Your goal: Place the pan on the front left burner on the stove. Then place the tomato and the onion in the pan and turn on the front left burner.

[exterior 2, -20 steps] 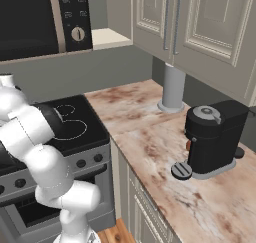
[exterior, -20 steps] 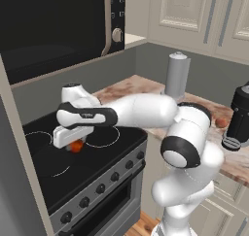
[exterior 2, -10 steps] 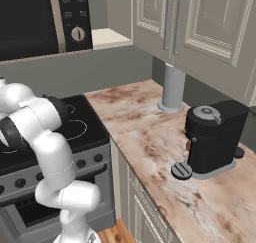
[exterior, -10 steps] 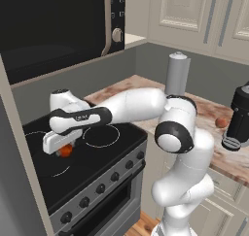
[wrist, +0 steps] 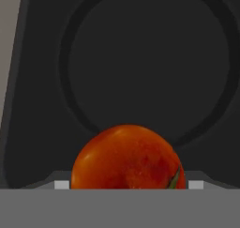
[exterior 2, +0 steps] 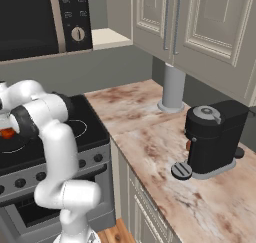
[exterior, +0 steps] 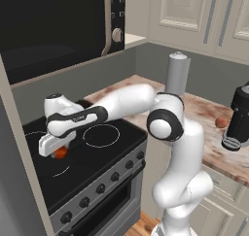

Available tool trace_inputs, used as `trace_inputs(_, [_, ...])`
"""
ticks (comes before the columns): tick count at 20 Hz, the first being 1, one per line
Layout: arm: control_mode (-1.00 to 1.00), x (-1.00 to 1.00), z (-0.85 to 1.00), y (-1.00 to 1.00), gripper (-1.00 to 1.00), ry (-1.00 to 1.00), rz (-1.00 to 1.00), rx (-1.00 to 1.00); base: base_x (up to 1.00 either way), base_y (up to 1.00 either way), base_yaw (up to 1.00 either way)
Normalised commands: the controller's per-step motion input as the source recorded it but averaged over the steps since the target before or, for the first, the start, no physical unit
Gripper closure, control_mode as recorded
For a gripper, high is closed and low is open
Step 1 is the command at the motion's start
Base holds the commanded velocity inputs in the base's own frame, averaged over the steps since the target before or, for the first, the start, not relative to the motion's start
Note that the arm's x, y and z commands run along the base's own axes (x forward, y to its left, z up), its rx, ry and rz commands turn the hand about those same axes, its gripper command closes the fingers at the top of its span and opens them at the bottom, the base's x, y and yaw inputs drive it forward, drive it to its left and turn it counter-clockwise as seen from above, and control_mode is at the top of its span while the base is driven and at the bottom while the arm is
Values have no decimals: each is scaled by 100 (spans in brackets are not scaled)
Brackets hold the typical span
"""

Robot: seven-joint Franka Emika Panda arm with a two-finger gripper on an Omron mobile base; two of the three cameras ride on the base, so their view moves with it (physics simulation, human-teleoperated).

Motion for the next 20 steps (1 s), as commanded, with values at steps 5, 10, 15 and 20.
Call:
trace_inputs(5, [-100,17,-23,18,100,0,2,0,0,0,0])
trace_inputs(10, [-100,4,-20,12,100,0,0,0,0,0,0])
trace_inputs(15, [-100,3,-20,6,100,0,0,0,0,0,0])
trace_inputs(20, [-100,5,-20,3,100,0,0,0,0,0,0])
